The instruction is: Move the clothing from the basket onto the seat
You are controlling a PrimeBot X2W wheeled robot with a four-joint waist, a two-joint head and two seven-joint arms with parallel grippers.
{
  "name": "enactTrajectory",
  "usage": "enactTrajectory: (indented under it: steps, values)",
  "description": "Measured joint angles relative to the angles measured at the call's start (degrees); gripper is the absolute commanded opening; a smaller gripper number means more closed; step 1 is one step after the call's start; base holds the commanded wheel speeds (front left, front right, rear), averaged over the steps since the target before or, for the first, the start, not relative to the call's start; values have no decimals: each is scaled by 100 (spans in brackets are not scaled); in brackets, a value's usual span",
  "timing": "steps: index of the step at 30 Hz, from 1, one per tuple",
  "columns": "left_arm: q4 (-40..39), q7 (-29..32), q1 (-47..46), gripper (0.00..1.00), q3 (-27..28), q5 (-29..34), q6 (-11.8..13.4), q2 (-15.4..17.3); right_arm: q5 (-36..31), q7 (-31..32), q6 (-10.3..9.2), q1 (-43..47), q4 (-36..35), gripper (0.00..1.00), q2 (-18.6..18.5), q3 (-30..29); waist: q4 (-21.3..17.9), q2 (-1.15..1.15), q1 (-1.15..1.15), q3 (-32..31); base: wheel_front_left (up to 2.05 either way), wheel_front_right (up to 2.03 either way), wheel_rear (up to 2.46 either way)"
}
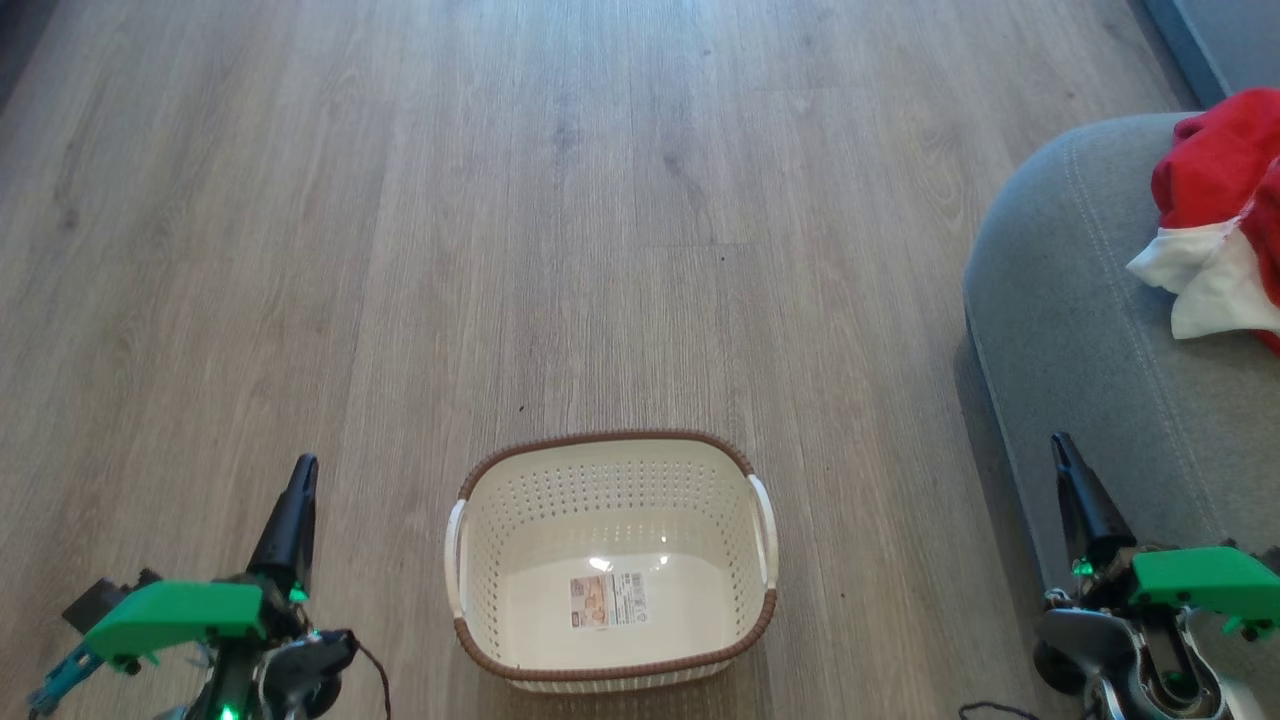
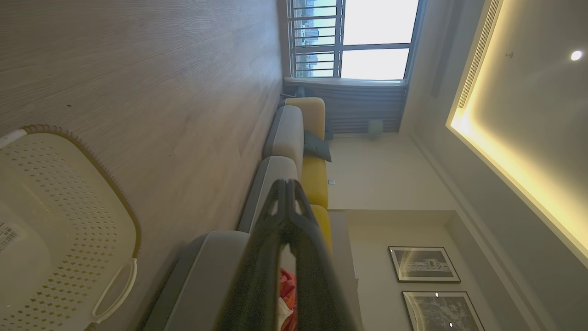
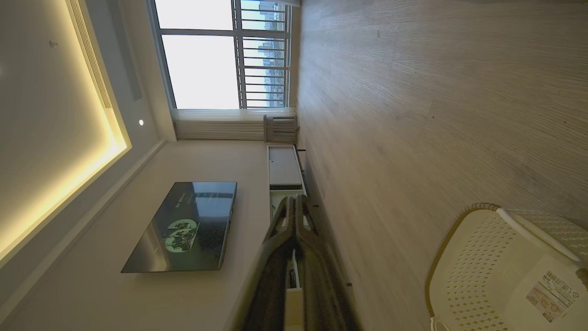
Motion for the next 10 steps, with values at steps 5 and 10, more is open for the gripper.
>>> enactTrajectory:
  steps: [5,10]
  values:
    - [0,0,0,0,0,0,0,0,0,0,0,0,0,0,0,0,0,0,0,0,0,0,0]
    - [0,0,0,0,0,0,0,0,0,0,0,0,0,0,0,0,0,0,0,0,0,0,0]
